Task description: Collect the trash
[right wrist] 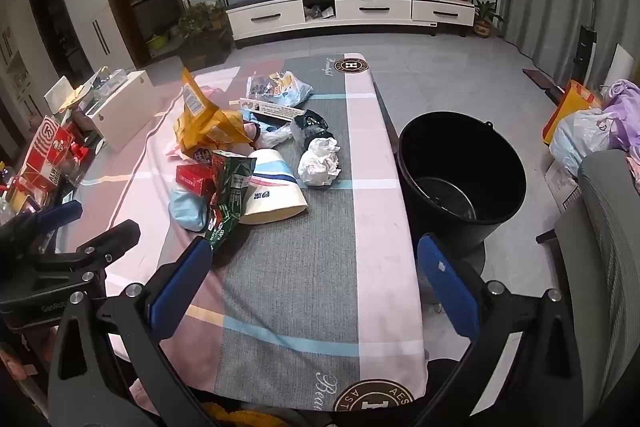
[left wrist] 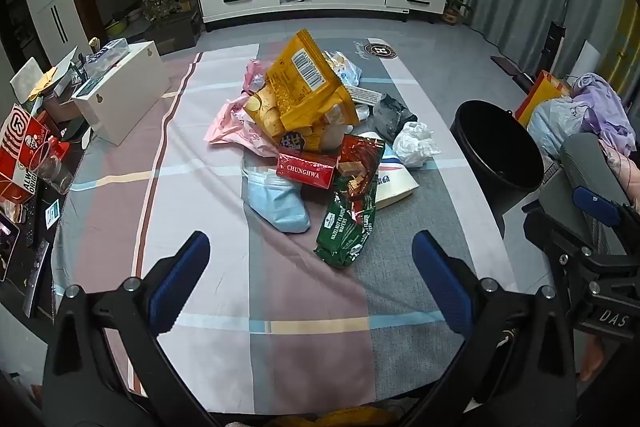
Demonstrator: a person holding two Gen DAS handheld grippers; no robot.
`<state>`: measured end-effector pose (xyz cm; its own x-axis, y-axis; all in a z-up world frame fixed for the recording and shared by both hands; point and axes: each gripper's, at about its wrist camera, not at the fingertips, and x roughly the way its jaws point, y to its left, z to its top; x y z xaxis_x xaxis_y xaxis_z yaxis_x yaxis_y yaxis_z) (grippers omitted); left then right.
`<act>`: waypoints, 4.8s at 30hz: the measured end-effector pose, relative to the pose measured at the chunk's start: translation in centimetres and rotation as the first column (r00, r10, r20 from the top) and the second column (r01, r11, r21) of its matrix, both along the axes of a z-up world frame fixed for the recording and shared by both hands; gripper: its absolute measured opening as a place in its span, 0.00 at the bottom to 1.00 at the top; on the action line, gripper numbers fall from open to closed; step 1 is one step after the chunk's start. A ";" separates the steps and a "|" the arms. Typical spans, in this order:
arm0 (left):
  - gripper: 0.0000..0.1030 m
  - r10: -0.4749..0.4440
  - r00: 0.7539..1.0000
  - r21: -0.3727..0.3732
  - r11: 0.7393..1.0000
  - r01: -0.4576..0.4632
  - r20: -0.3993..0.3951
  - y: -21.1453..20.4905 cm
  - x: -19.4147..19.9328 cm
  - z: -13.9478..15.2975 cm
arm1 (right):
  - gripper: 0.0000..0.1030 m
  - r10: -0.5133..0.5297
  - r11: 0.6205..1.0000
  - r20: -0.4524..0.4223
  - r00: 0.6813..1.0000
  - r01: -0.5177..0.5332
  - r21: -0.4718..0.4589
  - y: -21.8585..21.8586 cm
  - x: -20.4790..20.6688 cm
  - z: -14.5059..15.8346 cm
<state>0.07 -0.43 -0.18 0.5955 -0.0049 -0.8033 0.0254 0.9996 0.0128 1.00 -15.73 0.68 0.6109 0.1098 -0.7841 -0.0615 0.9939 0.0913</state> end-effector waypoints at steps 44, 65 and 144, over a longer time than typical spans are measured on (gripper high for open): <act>0.98 -0.016 1.000 0.000 1.000 0.016 -0.002 -0.9 0.1 0.4 | 0.98 -0.026 1.000 0.008 1.000 0.026 -0.004 -0.9 -0.4 0.4; 0.98 -0.111 0.994 -0.360 0.927 0.102 -0.003 4.9 1.4 -6.4 | 0.98 -0.022 0.986 -0.121 0.992 0.042 0.162 -3.9 2.3 -6.4; 0.84 -0.442 0.897 -0.306 0.854 0.422 0.002 -17.6 14.6 -7.7 | 0.65 -0.311 0.875 -0.027 0.950 0.298 0.382 -22.1 5.6 -11.2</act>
<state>14.69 -18.00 -7.87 0.4252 -0.4885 -0.7619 0.4459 0.8457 -0.2933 6.65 -37.85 -10.55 0.6875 0.1969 -0.6990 0.2289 0.8547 0.4659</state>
